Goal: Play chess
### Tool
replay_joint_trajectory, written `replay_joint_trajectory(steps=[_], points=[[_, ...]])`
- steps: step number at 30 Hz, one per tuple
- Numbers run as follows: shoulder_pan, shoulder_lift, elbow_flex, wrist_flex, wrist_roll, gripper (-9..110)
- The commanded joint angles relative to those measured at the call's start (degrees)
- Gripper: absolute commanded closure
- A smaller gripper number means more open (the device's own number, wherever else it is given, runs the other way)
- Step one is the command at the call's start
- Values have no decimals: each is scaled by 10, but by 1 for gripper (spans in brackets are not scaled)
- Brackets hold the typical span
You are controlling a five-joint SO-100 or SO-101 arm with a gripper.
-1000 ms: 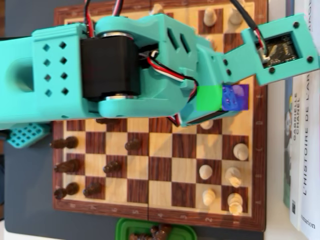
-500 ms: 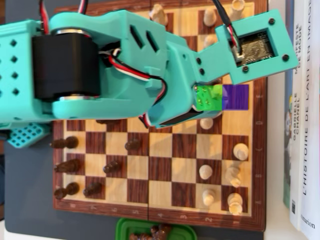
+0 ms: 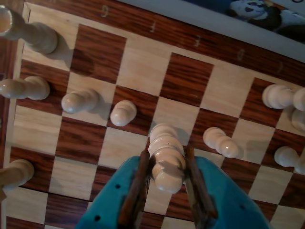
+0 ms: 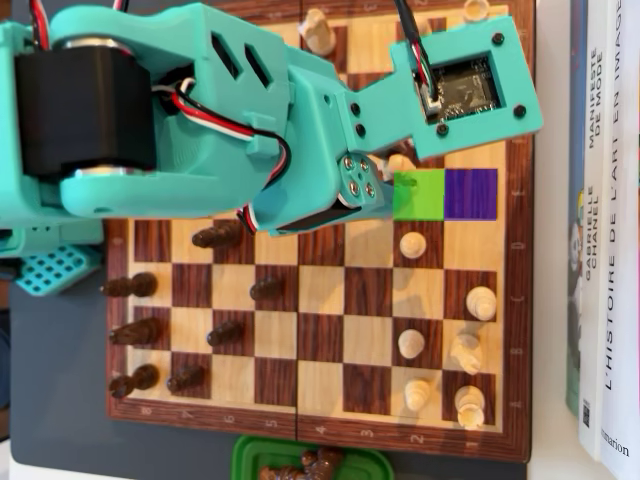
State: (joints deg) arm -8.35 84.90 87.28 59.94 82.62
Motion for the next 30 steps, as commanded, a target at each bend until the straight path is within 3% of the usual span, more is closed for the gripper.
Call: replay_joint_trajectory(steps=[1, 30], points=[[4, 26, -4, -7, 4, 97], [16, -19, 0, -40, 3, 97]])
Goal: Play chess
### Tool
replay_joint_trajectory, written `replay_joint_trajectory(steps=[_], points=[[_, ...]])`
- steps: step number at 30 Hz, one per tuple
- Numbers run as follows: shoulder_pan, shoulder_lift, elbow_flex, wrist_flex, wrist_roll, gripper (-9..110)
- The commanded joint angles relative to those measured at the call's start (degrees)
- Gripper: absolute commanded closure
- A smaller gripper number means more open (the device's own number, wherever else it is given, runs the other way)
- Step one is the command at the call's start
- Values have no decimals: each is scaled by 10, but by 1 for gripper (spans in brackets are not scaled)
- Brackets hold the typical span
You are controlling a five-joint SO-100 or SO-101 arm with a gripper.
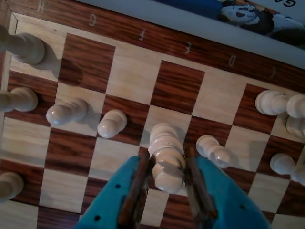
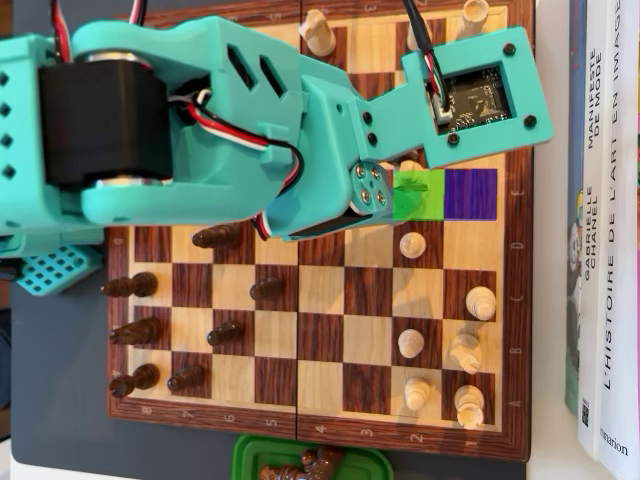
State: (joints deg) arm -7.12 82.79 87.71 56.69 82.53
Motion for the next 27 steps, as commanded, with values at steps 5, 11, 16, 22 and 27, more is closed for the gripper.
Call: replay_joint_trajectory(steps=[5, 11, 16, 22, 27], points=[[6, -19, -4, -7, -1, 97], [7, -20, -4, -7, -1, 97], [11, -19, -5, -7, -2, 95], [11, -19, -5, -7, -2, 90], [11, -19, -5, -5, -2, 89]])
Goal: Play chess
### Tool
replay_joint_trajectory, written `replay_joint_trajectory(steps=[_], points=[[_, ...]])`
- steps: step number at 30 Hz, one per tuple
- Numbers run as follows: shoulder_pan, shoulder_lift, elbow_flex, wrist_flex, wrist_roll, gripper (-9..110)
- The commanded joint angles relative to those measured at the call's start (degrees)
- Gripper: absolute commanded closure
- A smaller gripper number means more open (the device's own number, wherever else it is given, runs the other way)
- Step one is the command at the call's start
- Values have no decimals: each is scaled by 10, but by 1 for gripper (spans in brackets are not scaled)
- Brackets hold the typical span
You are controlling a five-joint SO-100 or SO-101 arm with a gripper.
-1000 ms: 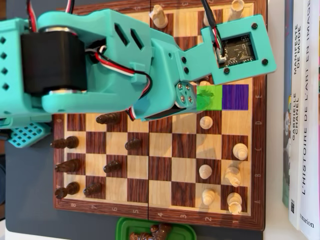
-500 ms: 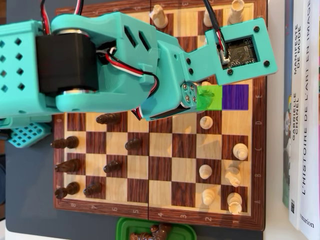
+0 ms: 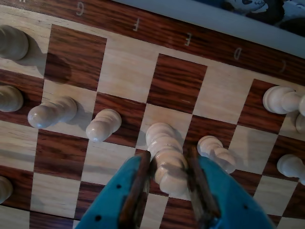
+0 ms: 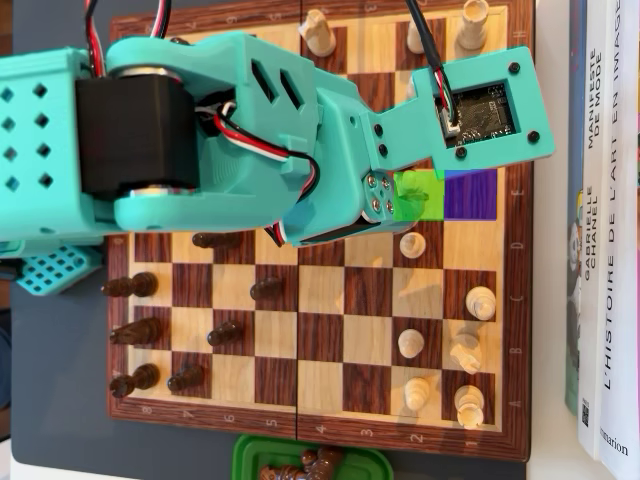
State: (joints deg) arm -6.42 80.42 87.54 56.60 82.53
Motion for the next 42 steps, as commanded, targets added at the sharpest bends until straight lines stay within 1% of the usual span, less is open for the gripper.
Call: replay_joint_trajectory(steps=[1, 11, 17, 25, 42], points=[[4, 4, -4, -4, -2, 89], [-2, 5, -8, -1, 3, 89], [-3, 5, -10, -1, 0, 86], [-5, 6, -11, -2, 4, 85], [-11, 66, -11, -5, 4, 85]])
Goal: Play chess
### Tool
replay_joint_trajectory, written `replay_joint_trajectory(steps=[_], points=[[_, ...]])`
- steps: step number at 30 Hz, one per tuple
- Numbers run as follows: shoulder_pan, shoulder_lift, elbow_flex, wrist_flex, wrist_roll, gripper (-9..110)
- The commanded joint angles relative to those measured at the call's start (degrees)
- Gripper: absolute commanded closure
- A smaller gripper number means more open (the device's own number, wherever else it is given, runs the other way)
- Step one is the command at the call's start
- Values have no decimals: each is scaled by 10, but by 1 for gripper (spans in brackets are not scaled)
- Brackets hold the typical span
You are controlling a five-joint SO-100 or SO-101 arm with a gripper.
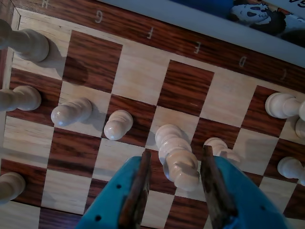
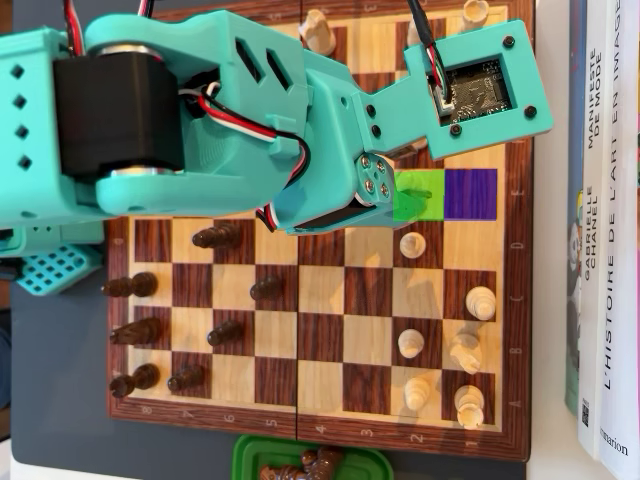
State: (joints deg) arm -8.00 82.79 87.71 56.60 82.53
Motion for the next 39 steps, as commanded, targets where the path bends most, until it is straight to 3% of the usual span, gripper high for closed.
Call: replay_joint_trajectory(steps=[1, 17, 39], points=[[5, 54, -11, -5, 4, 85], [37, 249, 15, -24, 4, 85], [82, 755, 423, -433, 4, 86]])
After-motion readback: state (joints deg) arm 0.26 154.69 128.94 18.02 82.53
